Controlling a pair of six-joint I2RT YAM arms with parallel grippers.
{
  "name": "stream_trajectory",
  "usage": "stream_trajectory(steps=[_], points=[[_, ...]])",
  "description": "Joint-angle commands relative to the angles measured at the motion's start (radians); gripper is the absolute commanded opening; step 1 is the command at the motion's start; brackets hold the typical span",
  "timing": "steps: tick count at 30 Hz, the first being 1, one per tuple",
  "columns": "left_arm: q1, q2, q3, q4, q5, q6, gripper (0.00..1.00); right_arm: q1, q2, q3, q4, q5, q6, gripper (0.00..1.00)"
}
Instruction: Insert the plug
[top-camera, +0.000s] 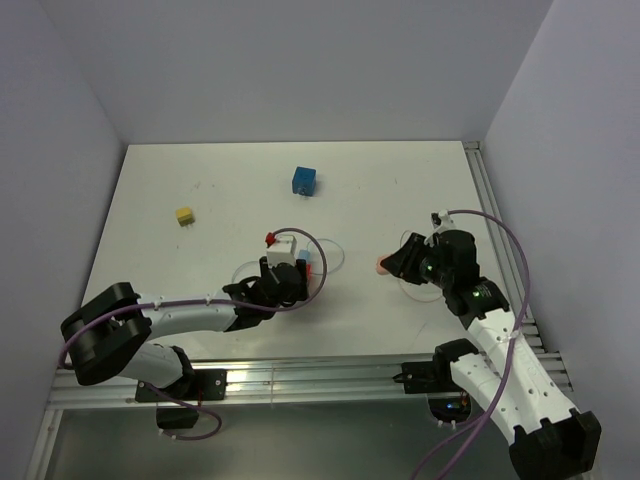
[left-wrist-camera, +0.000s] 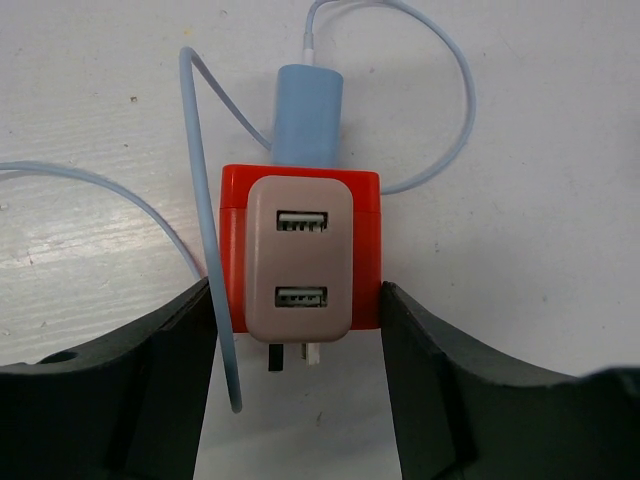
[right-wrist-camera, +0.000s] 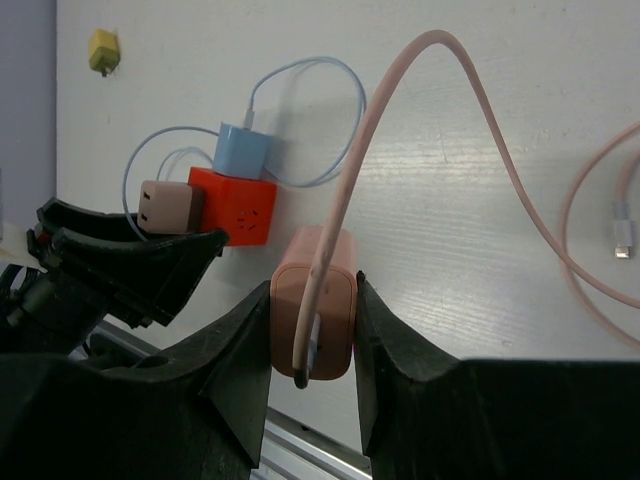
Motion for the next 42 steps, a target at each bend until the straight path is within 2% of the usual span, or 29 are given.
stream_trajectory(steps=[1,2,9,16,22,25,34,42], points=[[0.019,-0.006,-0.016,0.047,0.057,0.001,0.04,0.006,0.013,0.003,0.041,-0.032,-0.021,0.0],[0.022,-0.006,-0.022,0.058,0.065,-0.002,0.0,0.006,0.015,0.004,0.04,-0.036,-0.022,0.0],[0.033,-0.061,-0.081,0.127,0.171,-0.018,0.0,0.042,0.066,0.032,0.035,-0.082,-0.028,0.0],[0.041,-0.193,-0.238,0.26,0.292,-0.147,0.0,0.291,0.142,0.069,0.098,-0.059,0.089,0.0],[0.042,-0.287,-0.399,0.397,0.332,-0.316,0.0,0.342,0.141,0.011,0.182,0.01,0.197,0.0],[0.041,-0.311,-0.462,0.48,0.327,-0.385,0.0,0.367,0.153,-0.017,0.257,0.013,0.246,0.0],[-0.004,-0.43,-0.567,0.533,0.22,-0.442,0.0,0.529,0.286,-0.009,0.366,0.088,0.337,0.0],[-0.036,-0.394,-0.621,0.612,0.172,-0.453,0.0,0.622,0.397,0.001,0.434,0.138,0.407,0.0]])
